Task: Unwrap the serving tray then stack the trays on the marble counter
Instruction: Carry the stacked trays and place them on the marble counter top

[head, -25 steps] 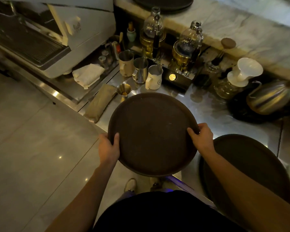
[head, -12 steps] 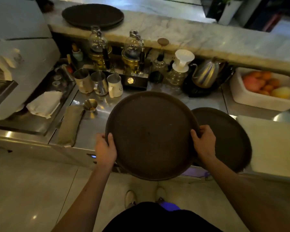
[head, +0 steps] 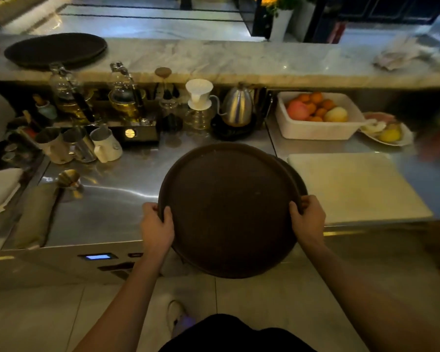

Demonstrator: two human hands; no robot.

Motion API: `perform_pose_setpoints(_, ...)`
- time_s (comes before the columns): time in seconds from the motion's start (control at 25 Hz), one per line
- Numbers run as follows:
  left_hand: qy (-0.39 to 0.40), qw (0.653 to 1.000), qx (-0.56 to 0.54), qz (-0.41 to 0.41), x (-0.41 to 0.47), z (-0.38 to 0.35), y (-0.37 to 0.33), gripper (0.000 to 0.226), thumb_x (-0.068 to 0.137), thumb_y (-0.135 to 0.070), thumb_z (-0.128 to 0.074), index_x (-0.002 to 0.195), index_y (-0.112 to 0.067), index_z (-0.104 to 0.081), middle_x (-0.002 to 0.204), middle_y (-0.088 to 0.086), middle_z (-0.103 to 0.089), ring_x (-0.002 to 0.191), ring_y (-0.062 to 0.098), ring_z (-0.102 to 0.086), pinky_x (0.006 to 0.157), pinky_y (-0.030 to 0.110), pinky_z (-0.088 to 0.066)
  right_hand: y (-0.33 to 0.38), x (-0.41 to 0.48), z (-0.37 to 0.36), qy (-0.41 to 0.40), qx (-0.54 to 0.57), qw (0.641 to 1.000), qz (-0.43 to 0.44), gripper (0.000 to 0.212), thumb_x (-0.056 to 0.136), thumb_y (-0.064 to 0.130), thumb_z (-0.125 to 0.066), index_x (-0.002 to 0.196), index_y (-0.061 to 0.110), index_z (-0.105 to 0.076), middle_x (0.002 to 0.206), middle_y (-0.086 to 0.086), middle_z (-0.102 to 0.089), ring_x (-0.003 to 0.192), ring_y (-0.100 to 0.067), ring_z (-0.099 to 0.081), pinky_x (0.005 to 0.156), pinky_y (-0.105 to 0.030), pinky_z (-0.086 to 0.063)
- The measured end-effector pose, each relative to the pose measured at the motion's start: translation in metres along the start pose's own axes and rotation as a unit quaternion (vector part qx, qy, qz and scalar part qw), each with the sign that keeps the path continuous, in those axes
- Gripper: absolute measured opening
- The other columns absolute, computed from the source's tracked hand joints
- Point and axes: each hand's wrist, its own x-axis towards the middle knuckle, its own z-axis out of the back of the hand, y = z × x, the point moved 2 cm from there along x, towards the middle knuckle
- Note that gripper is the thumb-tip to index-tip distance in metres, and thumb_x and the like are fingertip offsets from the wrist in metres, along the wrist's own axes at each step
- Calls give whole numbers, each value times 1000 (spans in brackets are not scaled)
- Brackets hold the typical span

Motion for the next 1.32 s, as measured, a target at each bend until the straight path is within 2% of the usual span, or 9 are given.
perform_pose_setpoints(0.2,21,999,-1,-38,-50,-44,-35,14,96,-24,-52,101,-13,-44,77,-10,-49,66,1,-50,51,17,-34,-52,-5,61,-32,1,999,-11,15,88,17,-65,87,18,-50,78,0,-55,68,-15,-51,52,-19,-33)
perform_pose_setpoints(0.36,50,998,5,-47,-75,-66,-47,16,96,-23,-52,102,-9,-45,80,-4,-51,69,5,-52,52,19,-37,-81,-10,89,-46,-5,998,-43,11,89,16,-64,87,15,-53,73,10,-48,64,-4,-48,53,-16,-33)
perform_pose_setpoints(0.52,73,997,7,-33,-76,-81,-51,19,96,-23,-52,106,-8,-45,83,1,-53,72,14,-55,55,26,-44,-96,-9,94,-40,0,997,-69,9,90,16,-63,88,18,-54,77,6,-54,68,-6,-52,54,-16,-36)
perform_pose_setpoints(0.68,76,995,30,-50,-52,-102,-55,20,96,-25,-53,105,-8,-45,83,-1,-52,66,6,-49,53,19,-37,-102,4,86,-50,-10,996,-72,9,90,17,-62,88,17,-54,78,4,-55,68,-8,-53,54,-15,-36)
perform_pose_setpoints(0.76,92,994,24,-50,-38,-112,-57,19,97,-27,-52,103,-12,-43,82,-3,-52,66,4,-49,52,19,-36,-102,15,79,-54,-22,994,-89,8,90,19,-62,91,15,-54,82,1,-56,72,-14,-56,56,-20,-40)
perform_pose_setpoints(0.88,105,993,8,-50,-6,-123,-53,16,97,-27,-51,100,-14,-42,80,-4,-53,68,7,-53,53,22,-39,-96,37,58,-48,-32,993,-107,11,91,24,-59,96,15,-54,89,-2,-60,79,-18,-59,65,-32,-49)
perform_pose_setpoints(0.96,102,993,5,-52,17,-131,-48,16,96,-24,-52,100,-11,-44,81,1,-55,68,15,-55,56,27,-41,-90,52,41,-29,-44,993,-107,12,93,24,-57,100,14,-55,92,-2,-59,82,-19,-59,69,-35,-52)
perform_pose_setpoints(1.08,99,993,22,-52,47,-144,-37,16,95,-19,-55,99,-6,-46,81,8,-55,70,21,-54,57,28,-39,-85,68,19,4,-93,989,-117,17,94,22,-54,106,10,-56,93,0,-57,82,-19,-59,68,-33,-51)
perform_pose_setpoints(1.32,118,990,49,-54,76,-164,-21,13,94,-16,-56,89,-7,-48,76,10,-52,66,21,-50,53,25,-30,-94,87,-12,61,-159,975,-141,13,94,18,-52,103,8,-53,93,-7,-57,76,-18,-55,62,-28,-42)
